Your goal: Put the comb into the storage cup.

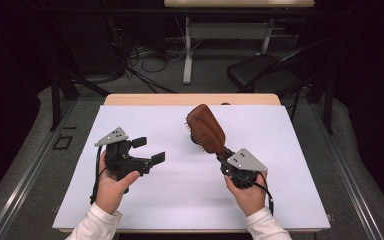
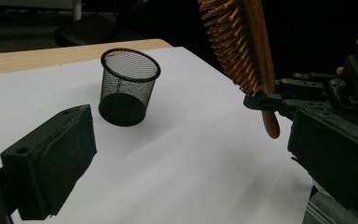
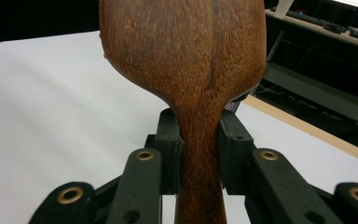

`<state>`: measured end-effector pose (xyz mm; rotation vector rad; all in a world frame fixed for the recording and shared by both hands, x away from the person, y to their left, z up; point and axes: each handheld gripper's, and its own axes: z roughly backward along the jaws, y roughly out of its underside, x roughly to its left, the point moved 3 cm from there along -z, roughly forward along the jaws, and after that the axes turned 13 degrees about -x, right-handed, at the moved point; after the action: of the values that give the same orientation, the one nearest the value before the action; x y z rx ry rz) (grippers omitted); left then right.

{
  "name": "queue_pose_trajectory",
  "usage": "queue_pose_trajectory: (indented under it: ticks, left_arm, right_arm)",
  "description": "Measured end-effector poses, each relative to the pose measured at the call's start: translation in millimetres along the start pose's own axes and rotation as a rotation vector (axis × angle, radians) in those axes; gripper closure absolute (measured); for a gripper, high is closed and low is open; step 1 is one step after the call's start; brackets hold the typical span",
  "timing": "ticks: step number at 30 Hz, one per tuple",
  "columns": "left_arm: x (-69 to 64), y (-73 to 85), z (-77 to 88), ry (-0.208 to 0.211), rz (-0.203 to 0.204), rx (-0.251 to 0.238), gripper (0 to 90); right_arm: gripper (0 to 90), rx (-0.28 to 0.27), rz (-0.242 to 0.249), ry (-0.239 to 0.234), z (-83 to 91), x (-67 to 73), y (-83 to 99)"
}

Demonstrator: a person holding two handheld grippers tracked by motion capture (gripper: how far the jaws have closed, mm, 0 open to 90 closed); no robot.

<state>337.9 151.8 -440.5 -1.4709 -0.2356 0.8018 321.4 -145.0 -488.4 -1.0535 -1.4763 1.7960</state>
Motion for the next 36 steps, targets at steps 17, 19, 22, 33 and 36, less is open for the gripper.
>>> queue_pose_trajectory:
  ticks: [17, 19, 22, 33, 36]
  left_arm:
    - [-4.0, -11.5, -19.1, 0.024, 0.039, -0.003, 1.3]
    - [-5.0, -12.8, -21.7, 0.028, 0.042, -0.005, 2.0]
    - [-6.2, -15.0, -25.3, 0.033, 0.052, -0.003, 2.7]
    - [-12.1, -20.3, -40.4, 0.054, 0.074, 0.004, 4.5]
    - [-12.8, -20.9, -43.8, 0.062, 0.082, 0.008, 5.1]
  right_arm:
    - [73.1, -0.006, 0.007, 0.003, 1.0, 1.4, -1.2]
    - [73.1, -0.007, 0.007, 0.001, 1.3, 1.5, -1.5]
    - [73.0, -0.008, 0.006, 0.001, 1.5, 1.8, -1.9]
    - [73.1, -0.014, 0.012, -0.002, 1.9, 3.7, -3.3]
    - [73.1, -0.017, 0.014, -0.004, 2.1, 4.3, -3.7]
